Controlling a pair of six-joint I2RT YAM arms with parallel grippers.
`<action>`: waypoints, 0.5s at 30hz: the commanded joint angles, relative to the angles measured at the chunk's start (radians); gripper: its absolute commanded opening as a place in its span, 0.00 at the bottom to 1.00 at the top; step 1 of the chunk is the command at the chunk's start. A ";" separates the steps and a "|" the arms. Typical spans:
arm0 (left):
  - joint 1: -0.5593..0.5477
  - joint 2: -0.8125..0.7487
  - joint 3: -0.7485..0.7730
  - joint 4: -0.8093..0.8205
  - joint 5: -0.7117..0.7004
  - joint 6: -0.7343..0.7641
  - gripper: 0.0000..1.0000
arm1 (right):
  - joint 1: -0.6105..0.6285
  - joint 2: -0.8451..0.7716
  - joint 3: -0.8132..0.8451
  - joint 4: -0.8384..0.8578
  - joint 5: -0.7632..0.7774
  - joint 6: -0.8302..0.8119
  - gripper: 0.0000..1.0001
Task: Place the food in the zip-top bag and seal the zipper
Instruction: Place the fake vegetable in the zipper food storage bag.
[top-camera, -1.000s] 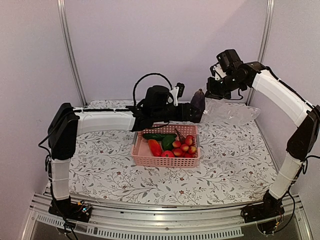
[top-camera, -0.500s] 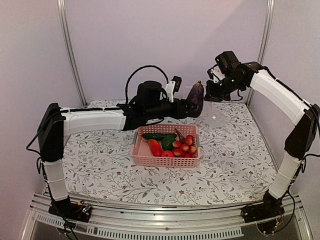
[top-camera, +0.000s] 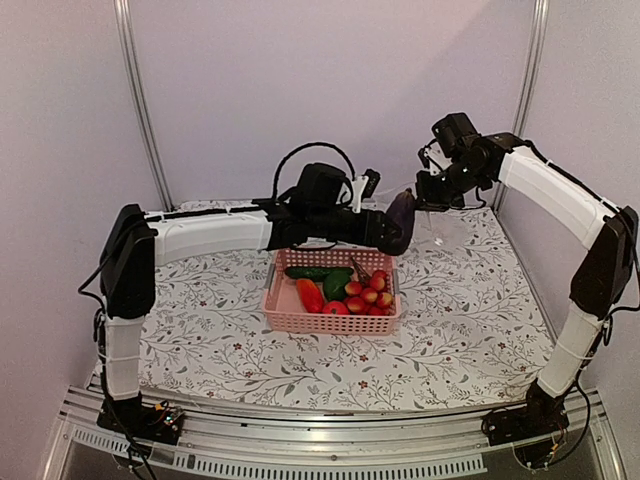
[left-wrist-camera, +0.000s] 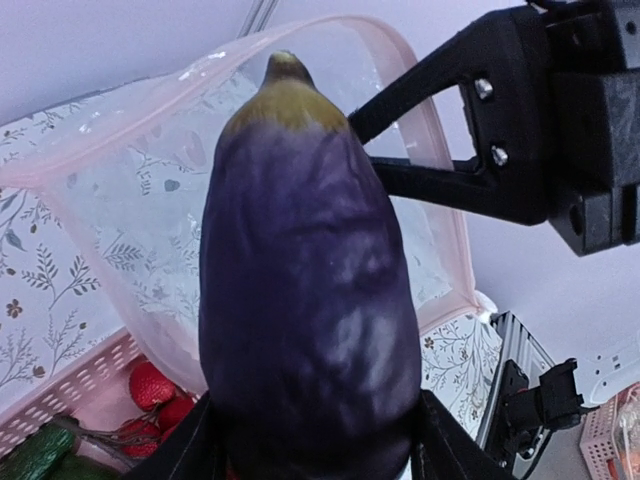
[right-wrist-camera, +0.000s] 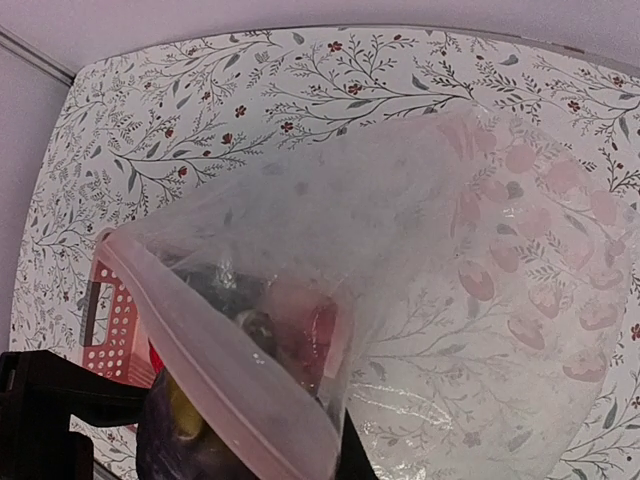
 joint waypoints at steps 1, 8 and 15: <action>0.019 0.087 0.114 -0.138 0.053 -0.044 0.04 | 0.012 -0.049 -0.018 0.048 -0.018 -0.029 0.00; 0.073 0.185 0.272 -0.279 0.084 -0.171 0.01 | 0.012 -0.055 -0.038 0.026 0.002 -0.066 0.00; 0.114 0.228 0.318 -0.169 0.239 -0.347 0.11 | 0.017 -0.038 -0.085 0.047 -0.139 -0.088 0.00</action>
